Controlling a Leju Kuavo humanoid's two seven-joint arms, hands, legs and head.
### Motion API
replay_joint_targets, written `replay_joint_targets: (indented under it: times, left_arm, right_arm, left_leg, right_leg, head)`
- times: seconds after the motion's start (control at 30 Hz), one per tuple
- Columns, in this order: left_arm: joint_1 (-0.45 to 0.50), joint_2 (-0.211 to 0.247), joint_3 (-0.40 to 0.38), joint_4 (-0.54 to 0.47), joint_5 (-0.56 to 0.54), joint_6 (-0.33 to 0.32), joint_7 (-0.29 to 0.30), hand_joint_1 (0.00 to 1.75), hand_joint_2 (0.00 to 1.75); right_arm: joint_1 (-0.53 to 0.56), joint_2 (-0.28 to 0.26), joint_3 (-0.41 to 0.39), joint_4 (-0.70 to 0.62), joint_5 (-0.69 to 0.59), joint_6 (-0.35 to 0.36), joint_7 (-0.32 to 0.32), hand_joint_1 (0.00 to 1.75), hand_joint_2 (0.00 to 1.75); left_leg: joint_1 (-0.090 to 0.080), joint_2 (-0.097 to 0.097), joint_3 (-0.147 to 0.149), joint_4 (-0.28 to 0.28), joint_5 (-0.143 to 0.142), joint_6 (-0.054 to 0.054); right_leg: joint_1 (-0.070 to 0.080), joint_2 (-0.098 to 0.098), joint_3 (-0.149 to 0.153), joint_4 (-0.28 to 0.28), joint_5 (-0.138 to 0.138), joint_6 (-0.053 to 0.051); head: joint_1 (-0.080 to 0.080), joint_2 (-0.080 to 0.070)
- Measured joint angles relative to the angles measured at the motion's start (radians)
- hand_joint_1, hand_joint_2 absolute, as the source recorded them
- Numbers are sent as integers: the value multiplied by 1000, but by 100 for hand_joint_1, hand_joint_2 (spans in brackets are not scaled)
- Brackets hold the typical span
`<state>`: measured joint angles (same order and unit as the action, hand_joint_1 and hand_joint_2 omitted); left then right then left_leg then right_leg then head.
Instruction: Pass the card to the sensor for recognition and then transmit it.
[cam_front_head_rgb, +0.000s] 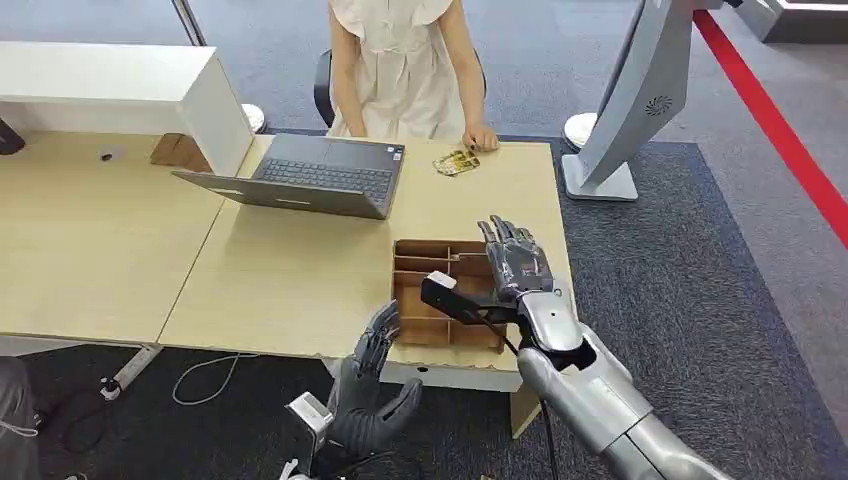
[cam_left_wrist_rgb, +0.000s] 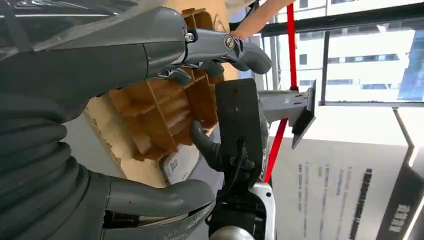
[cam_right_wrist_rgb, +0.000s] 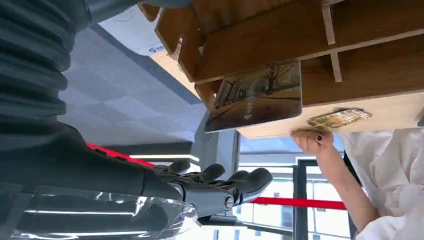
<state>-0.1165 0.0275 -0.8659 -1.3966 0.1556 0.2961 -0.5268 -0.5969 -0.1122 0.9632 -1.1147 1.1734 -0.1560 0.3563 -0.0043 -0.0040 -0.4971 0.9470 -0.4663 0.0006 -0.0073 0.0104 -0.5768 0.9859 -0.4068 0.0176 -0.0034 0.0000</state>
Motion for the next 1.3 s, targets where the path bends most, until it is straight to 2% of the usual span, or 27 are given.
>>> replay_joint_targets:
  times: [0.4,0.77,1.3]
  left_arm:
    - [-17,-19,0,45,-12,-28,-17,0,175]
    - [-26,-31,0,76,-11,-30,-21,0,175]
    - [-31,-35,0,94,-7,-28,-21,0,175]
  right_arm:
    - [-42,25,11,39,33,-25,-3,0,175]
    - [-71,50,15,60,41,-6,-10,0,175]
    - [-71,55,20,94,37,1,-24,0,175]
  left_leg:
    - [0,0,0,0,0,0]
    - [0,0,0,0,0,0]
    - [0,0,0,0,0,0]
  right_leg:
    - [0,0,0,0,0,0]
    - [0,0,0,0,0,0]
    - [0,0,0,0,0,0]
  head:
    - [0,0]
    - [0,0]
    - [0,0]
